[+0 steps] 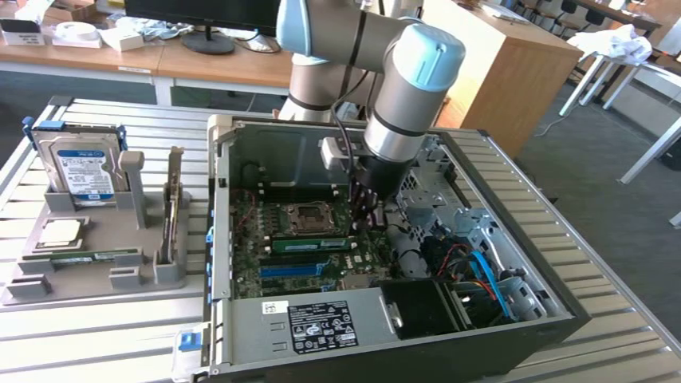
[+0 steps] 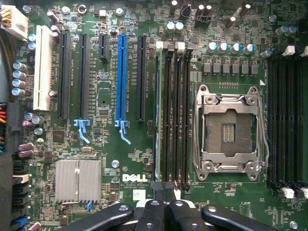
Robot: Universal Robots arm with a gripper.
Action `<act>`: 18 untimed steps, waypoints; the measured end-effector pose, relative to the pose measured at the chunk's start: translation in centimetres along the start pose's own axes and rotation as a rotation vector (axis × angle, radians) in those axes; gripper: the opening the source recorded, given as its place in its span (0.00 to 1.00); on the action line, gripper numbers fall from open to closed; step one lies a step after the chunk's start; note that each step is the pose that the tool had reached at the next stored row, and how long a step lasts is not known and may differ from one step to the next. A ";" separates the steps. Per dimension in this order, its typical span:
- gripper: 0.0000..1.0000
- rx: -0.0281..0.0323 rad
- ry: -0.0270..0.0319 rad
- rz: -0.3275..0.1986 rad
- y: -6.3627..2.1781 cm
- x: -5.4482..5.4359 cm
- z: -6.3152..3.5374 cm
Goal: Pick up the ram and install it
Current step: 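Press down the ram until it locks into place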
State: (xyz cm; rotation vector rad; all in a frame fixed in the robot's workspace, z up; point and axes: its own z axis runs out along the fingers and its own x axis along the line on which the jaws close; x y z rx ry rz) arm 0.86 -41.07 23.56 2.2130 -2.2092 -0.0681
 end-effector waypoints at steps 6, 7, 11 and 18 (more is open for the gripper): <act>0.10 0.0000 0.0001 0.000 -0.01 -0.3 0.02; 0.10 0.0000 0.0002 0.000 -0.01 -0.3 0.02; 0.10 0.0000 0.0002 0.000 -0.02 -0.2 0.31; 0.10 -0.0001 0.0004 0.000 -0.03 -0.2 0.64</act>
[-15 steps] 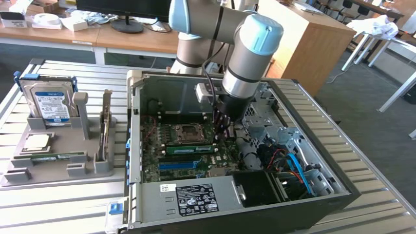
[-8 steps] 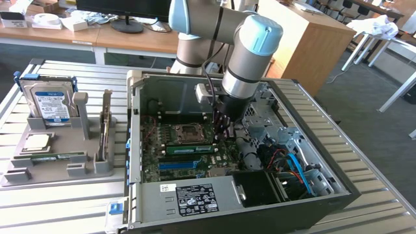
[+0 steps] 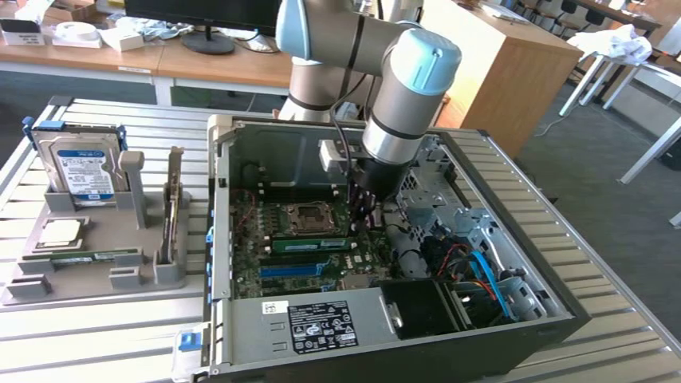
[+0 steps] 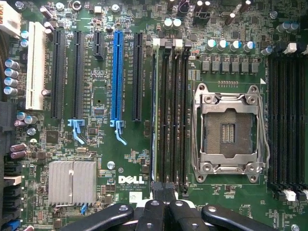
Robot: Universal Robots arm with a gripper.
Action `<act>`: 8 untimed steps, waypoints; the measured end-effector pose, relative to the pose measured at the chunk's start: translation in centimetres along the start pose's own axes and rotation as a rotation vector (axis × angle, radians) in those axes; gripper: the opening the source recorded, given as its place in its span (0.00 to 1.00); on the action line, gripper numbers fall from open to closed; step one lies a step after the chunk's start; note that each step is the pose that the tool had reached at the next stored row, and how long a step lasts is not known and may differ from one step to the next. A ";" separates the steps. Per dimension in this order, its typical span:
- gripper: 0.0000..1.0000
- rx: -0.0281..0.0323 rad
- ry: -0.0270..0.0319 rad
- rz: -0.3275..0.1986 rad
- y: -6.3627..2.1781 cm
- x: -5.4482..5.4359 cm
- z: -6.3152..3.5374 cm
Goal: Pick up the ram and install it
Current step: 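Press down the ram until it locks into place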
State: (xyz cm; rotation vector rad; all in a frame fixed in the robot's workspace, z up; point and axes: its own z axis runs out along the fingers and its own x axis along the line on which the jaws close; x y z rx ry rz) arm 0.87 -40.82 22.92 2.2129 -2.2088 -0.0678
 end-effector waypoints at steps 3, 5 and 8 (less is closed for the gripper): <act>0.10 0.0001 -0.0003 0.000 0.00 0.0 0.03; 0.10 0.0002 -0.0005 0.000 0.00 0.0 0.08; 0.10 0.0001 -0.0003 0.000 0.00 0.0 0.09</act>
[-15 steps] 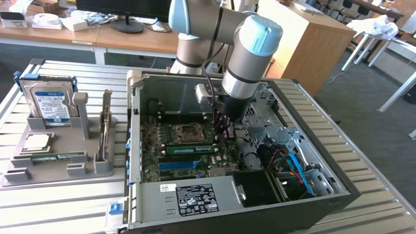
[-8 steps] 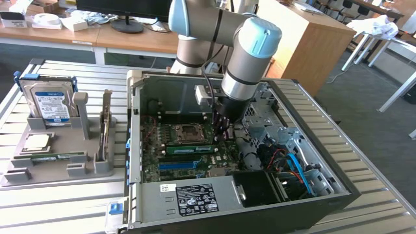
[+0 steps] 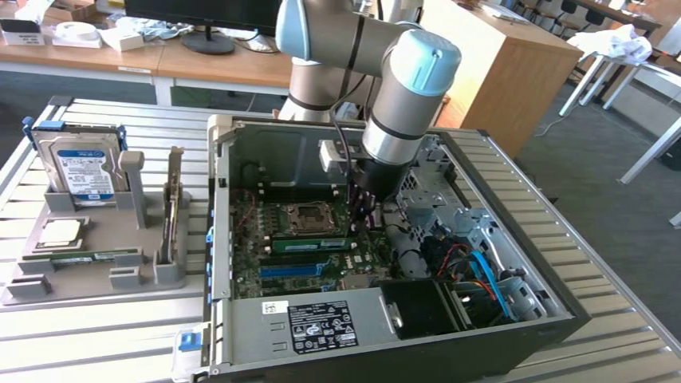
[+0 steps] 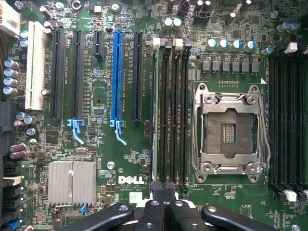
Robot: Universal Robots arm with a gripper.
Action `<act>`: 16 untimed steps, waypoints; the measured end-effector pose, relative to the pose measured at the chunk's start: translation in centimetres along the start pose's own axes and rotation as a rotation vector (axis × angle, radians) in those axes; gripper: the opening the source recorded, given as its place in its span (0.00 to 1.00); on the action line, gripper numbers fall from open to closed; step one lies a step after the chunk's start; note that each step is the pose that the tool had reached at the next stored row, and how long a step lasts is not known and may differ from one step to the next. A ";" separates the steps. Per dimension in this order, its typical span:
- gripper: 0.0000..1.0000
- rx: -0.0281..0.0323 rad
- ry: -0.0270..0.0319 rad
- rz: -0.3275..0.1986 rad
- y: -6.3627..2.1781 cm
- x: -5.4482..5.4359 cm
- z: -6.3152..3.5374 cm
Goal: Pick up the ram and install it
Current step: 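Press down the ram until it locks into place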
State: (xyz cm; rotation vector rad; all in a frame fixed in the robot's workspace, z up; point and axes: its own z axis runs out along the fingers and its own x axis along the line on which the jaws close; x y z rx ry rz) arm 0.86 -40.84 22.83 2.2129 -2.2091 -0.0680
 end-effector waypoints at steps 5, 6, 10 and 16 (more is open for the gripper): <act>0.10 0.0001 -0.0001 0.000 0.00 0.1 0.00; 0.10 0.0000 -0.0001 0.000 0.00 0.1 0.00; 0.10 0.0000 0.0000 0.000 0.00 0.1 0.03; 0.10 0.0000 0.0000 0.000 0.00 0.2 0.08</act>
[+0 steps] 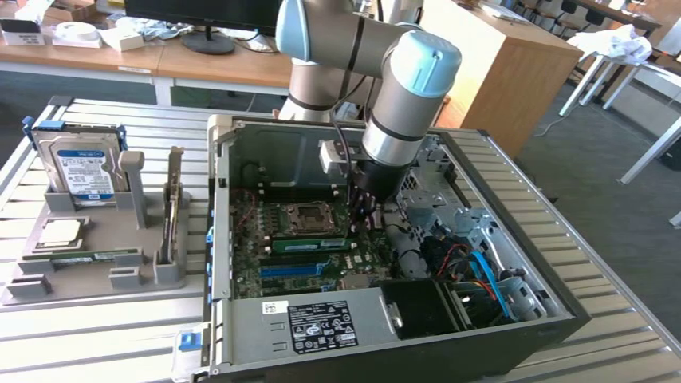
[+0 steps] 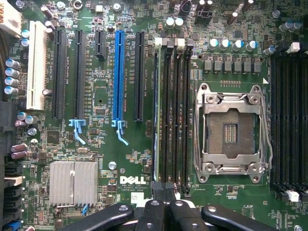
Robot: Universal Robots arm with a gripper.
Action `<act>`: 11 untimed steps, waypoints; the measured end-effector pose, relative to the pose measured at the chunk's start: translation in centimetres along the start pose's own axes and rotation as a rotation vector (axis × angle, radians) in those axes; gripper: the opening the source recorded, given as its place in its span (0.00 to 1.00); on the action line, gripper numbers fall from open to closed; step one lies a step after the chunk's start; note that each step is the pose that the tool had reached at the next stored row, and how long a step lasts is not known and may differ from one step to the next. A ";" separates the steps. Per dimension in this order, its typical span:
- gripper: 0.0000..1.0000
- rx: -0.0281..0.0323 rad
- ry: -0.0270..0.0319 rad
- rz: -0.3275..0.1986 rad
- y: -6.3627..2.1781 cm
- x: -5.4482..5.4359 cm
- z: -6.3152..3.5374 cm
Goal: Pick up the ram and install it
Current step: 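Press down the ram until it locks into place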
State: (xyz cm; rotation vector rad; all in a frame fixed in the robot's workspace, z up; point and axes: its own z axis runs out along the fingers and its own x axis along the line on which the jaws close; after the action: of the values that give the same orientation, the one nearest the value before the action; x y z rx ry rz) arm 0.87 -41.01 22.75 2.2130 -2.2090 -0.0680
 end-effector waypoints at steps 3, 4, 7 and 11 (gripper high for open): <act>0.10 0.0000 0.0001 0.000 0.00 0.0 0.07; 0.10 0.0000 0.0002 0.000 0.00 0.0 0.14; 0.10 0.0000 0.0001 0.000 -0.01 0.0 0.19; 0.10 0.0000 0.0001 0.000 -0.01 0.0 0.20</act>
State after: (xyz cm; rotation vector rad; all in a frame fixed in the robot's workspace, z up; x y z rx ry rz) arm 0.87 -41.01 22.55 2.2130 -2.2090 -0.0679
